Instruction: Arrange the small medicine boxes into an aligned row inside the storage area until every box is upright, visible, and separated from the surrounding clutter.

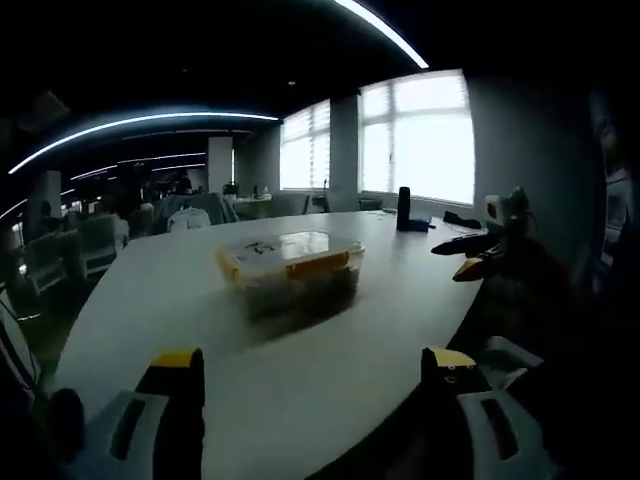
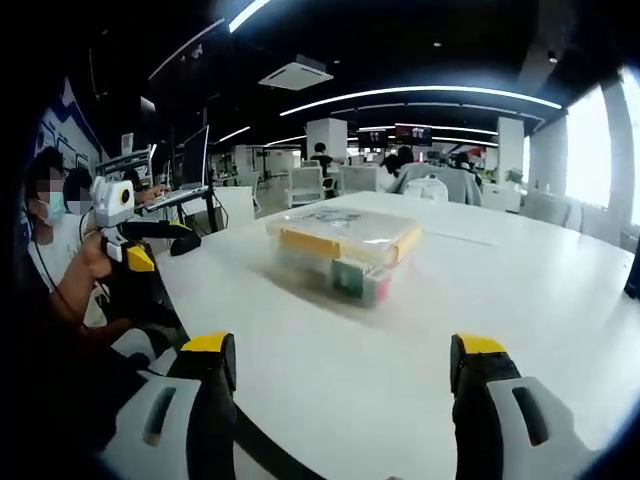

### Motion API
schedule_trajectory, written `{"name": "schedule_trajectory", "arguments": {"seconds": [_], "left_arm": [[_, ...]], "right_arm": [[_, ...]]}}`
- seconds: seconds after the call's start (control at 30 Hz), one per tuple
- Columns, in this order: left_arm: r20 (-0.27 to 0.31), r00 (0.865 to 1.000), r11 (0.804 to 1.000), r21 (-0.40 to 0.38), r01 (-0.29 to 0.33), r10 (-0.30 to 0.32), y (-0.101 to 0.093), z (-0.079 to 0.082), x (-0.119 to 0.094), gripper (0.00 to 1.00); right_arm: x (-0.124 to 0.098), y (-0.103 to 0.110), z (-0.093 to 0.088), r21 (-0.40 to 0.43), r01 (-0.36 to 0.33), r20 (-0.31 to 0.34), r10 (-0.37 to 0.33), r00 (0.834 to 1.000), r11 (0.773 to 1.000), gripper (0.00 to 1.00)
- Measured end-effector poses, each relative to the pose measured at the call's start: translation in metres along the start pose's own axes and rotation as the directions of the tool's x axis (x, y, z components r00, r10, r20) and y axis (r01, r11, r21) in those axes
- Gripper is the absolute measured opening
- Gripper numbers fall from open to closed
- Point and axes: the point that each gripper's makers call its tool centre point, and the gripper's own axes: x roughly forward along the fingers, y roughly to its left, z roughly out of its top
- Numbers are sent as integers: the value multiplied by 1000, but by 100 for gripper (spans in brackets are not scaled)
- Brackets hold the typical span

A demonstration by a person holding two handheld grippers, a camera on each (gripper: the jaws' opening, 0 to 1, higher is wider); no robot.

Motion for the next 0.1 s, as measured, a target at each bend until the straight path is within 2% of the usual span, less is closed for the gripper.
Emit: {"name": "schedule_trajectory", "arguments": {"seconds": [0.1], "left_arm": [[-5,1000,1000,-8,-1,1,1,-2,1,89]], "right_arm": [[1,1,-2,-1,-2,-9,2,1000,1000,86]]}}
